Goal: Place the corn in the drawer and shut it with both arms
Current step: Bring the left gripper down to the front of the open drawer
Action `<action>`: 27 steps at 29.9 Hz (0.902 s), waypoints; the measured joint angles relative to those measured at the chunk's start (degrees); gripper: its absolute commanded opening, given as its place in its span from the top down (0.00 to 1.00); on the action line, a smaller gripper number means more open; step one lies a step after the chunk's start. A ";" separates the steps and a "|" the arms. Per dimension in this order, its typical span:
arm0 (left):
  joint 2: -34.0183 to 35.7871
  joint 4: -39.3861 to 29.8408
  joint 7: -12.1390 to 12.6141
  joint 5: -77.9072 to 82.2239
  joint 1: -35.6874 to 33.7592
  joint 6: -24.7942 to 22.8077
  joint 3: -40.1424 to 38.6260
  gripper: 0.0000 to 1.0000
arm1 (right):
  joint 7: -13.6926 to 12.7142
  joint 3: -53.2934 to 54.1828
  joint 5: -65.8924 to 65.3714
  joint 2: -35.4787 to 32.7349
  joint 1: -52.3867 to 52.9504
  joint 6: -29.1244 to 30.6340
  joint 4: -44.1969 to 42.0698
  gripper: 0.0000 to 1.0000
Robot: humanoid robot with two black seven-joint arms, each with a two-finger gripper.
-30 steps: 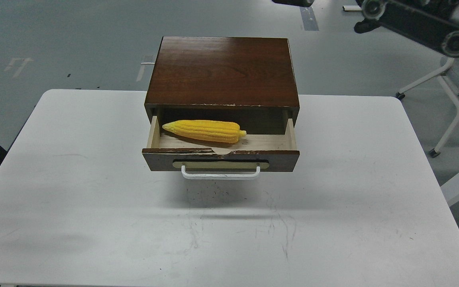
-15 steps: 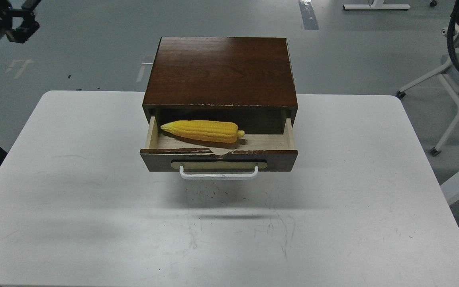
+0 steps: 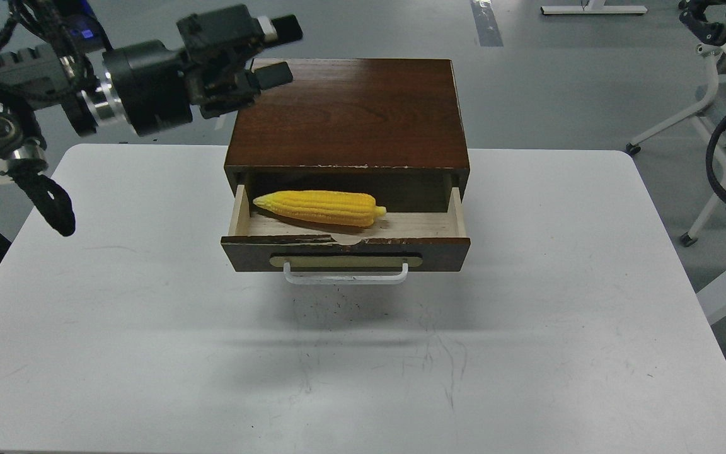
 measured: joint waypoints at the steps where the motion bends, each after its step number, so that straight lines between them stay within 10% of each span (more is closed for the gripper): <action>1: 0.28 -2.39 0.00 3.85 0.93 0.00 0.03 0.42 | 0.00 0.11 0.03 0.00 -0.39 0.02 -0.24 0.00; 12: 1.21 -11.25 0.16 31.75 3.28 0.00 7.75 1.00 | 0.69 1.36 0.05 0.76 -1.03 0.06 -2.10 0.00; 27: -1.72 -10.25 0.08 40.70 3.56 0.00 12.98 1.00 | 0.09 11.34 11.36 6.45 -15.62 0.06 -2.04 0.00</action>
